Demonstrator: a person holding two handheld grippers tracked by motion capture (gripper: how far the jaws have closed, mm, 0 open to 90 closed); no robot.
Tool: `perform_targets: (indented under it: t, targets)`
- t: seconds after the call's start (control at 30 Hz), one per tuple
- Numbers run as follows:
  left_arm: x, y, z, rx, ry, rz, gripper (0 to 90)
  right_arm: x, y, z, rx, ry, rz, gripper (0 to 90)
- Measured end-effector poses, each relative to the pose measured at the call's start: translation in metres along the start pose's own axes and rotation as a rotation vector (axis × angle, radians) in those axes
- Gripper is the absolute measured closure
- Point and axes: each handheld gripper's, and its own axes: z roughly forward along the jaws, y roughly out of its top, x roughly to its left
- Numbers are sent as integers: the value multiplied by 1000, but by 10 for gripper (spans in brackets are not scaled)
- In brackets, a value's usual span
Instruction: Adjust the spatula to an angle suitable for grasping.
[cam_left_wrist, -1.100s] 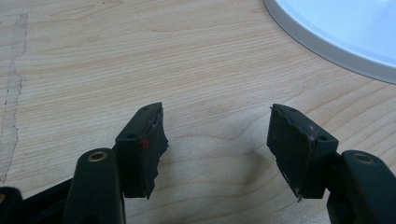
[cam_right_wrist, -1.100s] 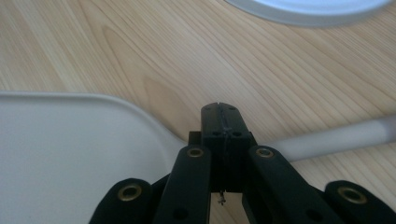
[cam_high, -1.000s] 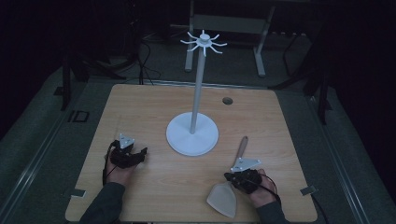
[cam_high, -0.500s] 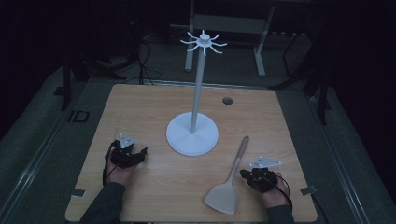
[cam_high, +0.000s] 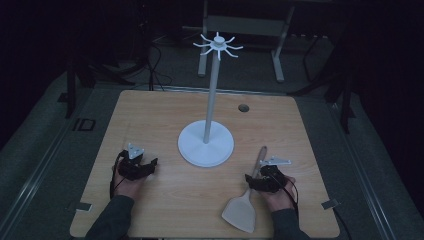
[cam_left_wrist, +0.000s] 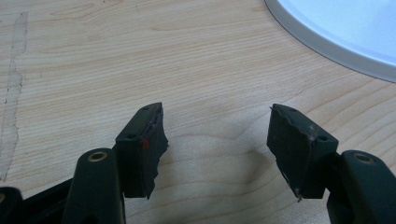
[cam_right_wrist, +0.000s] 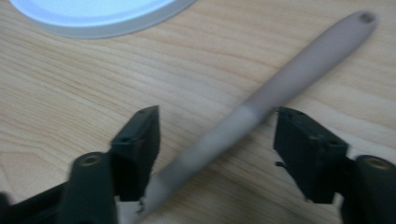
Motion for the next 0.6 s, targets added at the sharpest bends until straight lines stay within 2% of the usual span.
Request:
perform_targets:
  t: [0.1, 0.23, 0.3, 0.47, 0.6]
  targets:
    - [0, 0, 0, 0, 0, 0, 371, 2, 1, 6, 37, -6, 11, 287]
    - [0, 0, 0, 1, 1, 3, 371, 3, 3, 8, 43, -7, 3, 301]
    - [0, 0, 0, 1, 1, 3, 370, 5, 4, 9, 50, -14, -17, 339]
    - [0, 0, 0, 1, 1, 2, 370, 6, 9, 11, 57, 19, -48, 440]
    - [0, 0, 0, 1, 0, 1, 371, 9, 15, 14, 71, 42, -74, 476]
